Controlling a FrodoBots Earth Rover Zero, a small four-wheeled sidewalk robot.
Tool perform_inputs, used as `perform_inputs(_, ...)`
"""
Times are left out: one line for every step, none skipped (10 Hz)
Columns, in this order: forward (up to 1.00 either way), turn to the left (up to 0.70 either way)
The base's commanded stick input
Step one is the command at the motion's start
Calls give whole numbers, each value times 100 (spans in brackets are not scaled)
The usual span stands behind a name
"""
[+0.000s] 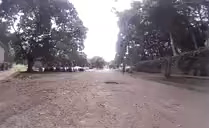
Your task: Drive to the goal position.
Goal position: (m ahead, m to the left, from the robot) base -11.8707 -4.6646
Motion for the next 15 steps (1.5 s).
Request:
perform_inputs(70,0)
perform_inputs(70,0)
perform_inputs(70,0)
perform_inputs(70,0)
perform_inputs(70,0)
perform_inputs(70,0)
perform_inputs(70,0)
perform_inputs(70,0)
perform_inputs(70,0)
perform_inputs(70,0)
perform_inputs(70,0)
perform_inputs(70,0)
perform_inputs(70,0)
perform_inputs(70,0)
perform_inputs(70,0)
